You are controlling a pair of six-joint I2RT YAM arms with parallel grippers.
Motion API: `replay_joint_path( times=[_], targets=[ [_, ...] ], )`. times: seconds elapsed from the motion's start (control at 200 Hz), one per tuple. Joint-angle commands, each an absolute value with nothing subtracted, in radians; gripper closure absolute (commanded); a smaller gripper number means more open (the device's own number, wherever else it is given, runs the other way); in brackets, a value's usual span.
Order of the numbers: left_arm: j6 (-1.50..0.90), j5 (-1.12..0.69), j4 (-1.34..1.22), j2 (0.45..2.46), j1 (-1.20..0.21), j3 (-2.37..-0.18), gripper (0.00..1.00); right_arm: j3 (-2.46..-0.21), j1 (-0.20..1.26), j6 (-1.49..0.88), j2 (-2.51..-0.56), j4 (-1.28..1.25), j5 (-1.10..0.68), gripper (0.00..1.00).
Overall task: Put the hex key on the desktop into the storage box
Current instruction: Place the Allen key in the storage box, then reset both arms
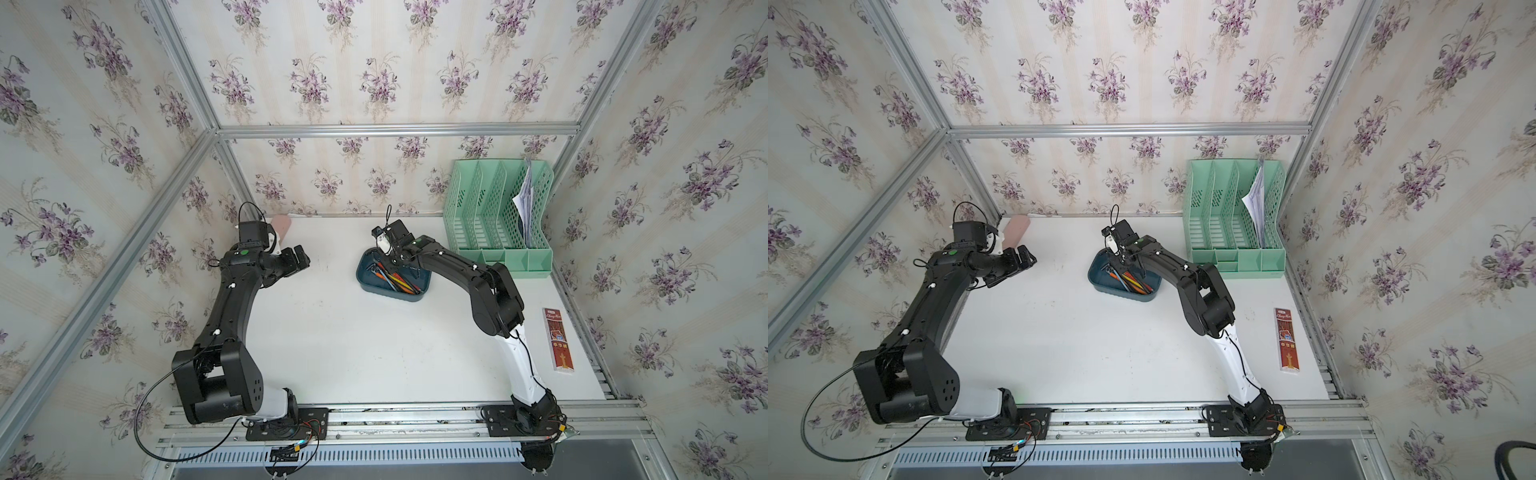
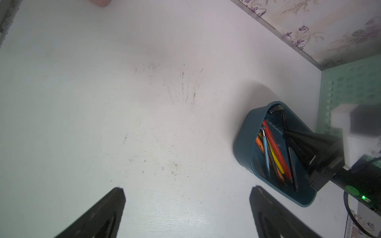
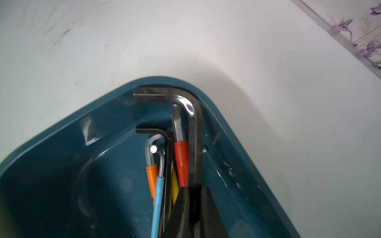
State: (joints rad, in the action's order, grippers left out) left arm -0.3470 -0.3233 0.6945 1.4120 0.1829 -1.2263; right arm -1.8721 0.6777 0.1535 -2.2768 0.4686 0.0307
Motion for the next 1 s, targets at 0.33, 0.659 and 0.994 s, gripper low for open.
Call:
replay_joint_path(
  times=[0.33,0.659,0.994],
  targets=[
    [-0.31,-0.181,0.367,1.183,0.122,-0.991,0.01,-1.608,0.678,0.0,-1.945,0.318,0.28,0.43],
    [-0.203,0.168,-0.181,0.904,0.04,-0.464,0.01,-0.936,0.675,-0.056,-1.43,-0.075,0.689,0.21],
    [-0.202,0.377,-0.431,1.057,0.009,-0.323,0.01,-0.562,0.431,-0.095,-1.259,-0.336,0.968,0.17]
  ],
)
